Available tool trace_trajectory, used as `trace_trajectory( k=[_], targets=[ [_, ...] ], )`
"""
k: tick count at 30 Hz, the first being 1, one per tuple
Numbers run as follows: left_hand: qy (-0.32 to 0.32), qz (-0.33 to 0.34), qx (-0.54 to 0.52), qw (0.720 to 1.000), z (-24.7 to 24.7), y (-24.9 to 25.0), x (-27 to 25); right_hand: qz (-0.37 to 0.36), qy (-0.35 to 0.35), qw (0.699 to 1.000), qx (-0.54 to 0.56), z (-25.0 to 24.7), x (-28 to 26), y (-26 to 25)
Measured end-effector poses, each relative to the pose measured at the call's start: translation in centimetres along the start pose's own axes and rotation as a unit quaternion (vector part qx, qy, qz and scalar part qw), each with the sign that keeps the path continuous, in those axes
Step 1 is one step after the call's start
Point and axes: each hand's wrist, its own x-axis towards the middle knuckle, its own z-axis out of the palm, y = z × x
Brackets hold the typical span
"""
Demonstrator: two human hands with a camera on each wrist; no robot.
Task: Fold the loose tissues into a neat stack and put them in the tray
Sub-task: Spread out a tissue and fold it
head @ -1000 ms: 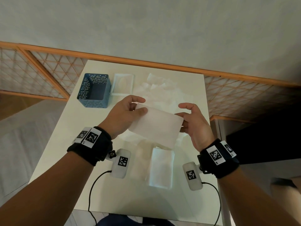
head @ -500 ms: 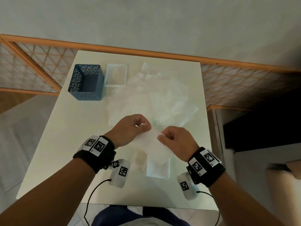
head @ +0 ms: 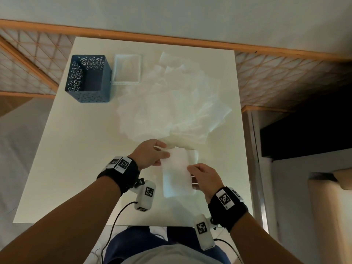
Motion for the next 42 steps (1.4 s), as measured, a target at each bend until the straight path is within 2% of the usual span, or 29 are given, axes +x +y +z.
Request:
trace_trajectory(
  k=[6,11,17,23,28,32,38,40,42],
  targets=[
    [0.064,0.022,-0.020,0.997,2.7,-0.6,1.6,-0.016,0.057,0.997,-0.045,-0.2,0.5,1.0],
    [0.089,0.069,0.083,0.990,4.3,-0.4,3.0,-0.012,0.088,0.992,-0.087,-0.4,1.6,1.5],
    [0.106,0.062,0.138,0.983,4.8,-1.0,4.5,-0.016,0.105,0.977,-0.185,-0.3,3.0,1.7],
    [0.115,0.053,0.144,0.981,4.7,-1.2,4.6,-0.023,0.123,0.960,-0.252,-0.5,3.2,0.8],
    [0.152,0.081,0.122,0.977,3.0,-0.4,3.5,-0.095,0.125,0.942,-0.295,-0.6,3.6,-3.9],
    [0.166,0.104,0.113,0.974,0.9,-0.5,1.7,-0.155,0.132,0.924,-0.323,0.3,7.1,-10.0],
    [0.158,0.107,0.121,0.974,-1.5,-1.9,0.0,-0.164,0.139,0.905,-0.366,1.5,13.5,-16.3],
    [0.160,0.102,0.119,0.974,-1.8,-2.3,-0.2,-0.162,0.130,0.891,-0.404,2.0,14.8,-17.0],
    [0.155,0.098,0.116,0.976,-1.7,-2.5,-0.3,-0.191,0.110,0.854,-0.471,2.8,15.5,-17.0]
  ],
)
